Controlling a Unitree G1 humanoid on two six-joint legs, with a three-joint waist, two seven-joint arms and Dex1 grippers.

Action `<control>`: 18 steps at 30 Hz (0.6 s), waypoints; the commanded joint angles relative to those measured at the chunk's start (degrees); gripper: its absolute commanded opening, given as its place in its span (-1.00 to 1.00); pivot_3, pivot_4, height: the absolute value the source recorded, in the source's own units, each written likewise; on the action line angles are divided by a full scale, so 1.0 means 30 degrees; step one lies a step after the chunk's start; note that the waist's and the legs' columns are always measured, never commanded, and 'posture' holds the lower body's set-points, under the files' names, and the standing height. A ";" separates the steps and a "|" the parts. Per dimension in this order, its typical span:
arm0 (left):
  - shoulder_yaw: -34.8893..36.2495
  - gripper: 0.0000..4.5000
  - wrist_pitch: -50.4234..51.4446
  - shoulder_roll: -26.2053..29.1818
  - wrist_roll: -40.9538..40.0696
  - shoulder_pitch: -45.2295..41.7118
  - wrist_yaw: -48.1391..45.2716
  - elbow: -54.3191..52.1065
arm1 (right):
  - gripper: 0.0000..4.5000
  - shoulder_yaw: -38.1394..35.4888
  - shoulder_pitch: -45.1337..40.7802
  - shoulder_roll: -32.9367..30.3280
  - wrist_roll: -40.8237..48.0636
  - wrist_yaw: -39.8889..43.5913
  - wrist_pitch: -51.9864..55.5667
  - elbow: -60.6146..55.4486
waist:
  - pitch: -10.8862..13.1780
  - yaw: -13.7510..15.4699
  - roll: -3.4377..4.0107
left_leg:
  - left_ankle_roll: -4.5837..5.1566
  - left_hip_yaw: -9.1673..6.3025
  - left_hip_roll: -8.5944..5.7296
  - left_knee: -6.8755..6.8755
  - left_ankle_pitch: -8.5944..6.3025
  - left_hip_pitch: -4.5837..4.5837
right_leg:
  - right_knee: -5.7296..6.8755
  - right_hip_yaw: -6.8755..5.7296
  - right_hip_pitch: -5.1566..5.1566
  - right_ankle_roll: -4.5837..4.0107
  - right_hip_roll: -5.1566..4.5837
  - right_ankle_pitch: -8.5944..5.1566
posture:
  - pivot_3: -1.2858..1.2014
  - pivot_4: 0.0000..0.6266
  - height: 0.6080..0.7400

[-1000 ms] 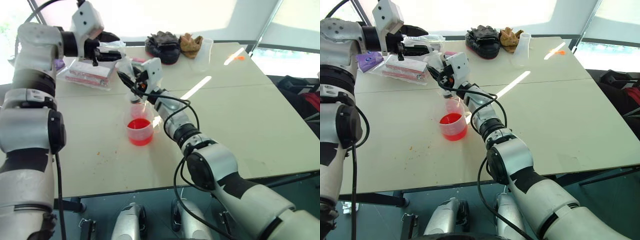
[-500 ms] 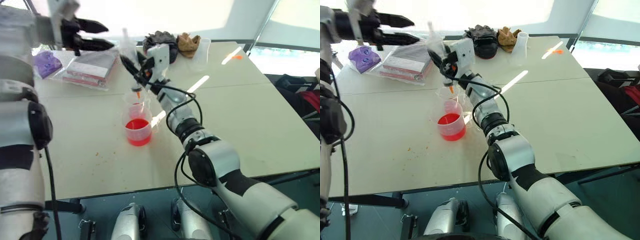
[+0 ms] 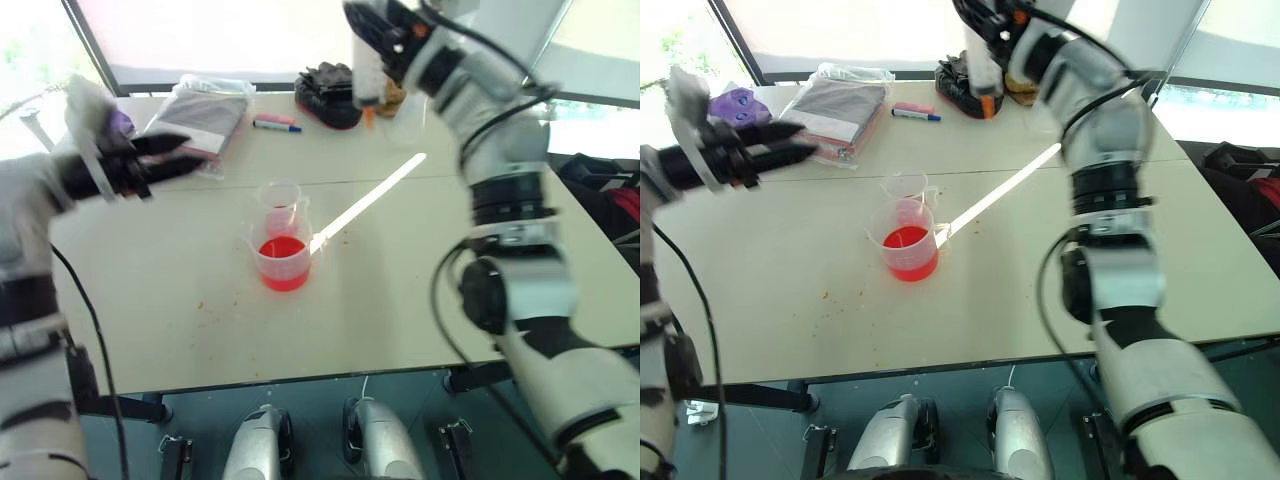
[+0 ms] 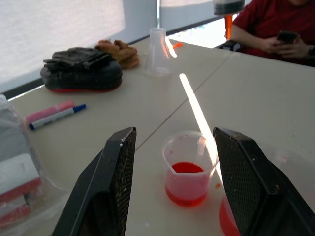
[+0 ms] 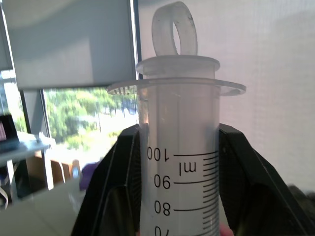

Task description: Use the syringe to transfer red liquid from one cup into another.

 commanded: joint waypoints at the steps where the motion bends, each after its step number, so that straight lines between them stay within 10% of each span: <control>1: 0.1688 0.15 0.2131 -0.1043 -0.2248 0.1390 0.3022 -0.4881 | -0.34 0.1787 0.1034 -0.2370 0.0095 0.1486 0.6570 -0.1921 | -0.0001 -0.0017 -0.0002 | 0.0008 0.0002 0.0001 0.0000 -0.0004 0.0002 | 0.0000 -0.0004 -0.0003 -0.0001 0.0008 0.0001 | 0.03 -0.52 1.00; 8: 0.2270 0.15 0.4781 -0.2569 -0.5452 0.4406 0.6532 -0.9376 | -0.34 0.3617 0.4127 -0.4572 0.0982 0.3273 1.4071 -0.2112 | 0.0001 -0.0120 0.0025 | 0.0011 0.0013 0.0021 -0.0024 -0.0005 0.0081 | 0.0034 -0.0003 0.0015 0.0055 0.0046 0.0032 | 0.03 -0.52 1.00; 18: 0.1306 0.15 0.3905 -0.3191 -0.6138 0.6253 0.9233 -1.0242 | -0.34 -0.2041 0.4446 0.0735 0.0543 -0.3666 1.4829 0.0589 | -0.0003 0.0150 0.0022 | -0.0031 0.0015 0.0027 -0.0018 0.0019 0.0066 | 0.0024 -0.0003 0.0013 0.0057 0.0086 0.0038 | 0.03 -0.52 1.00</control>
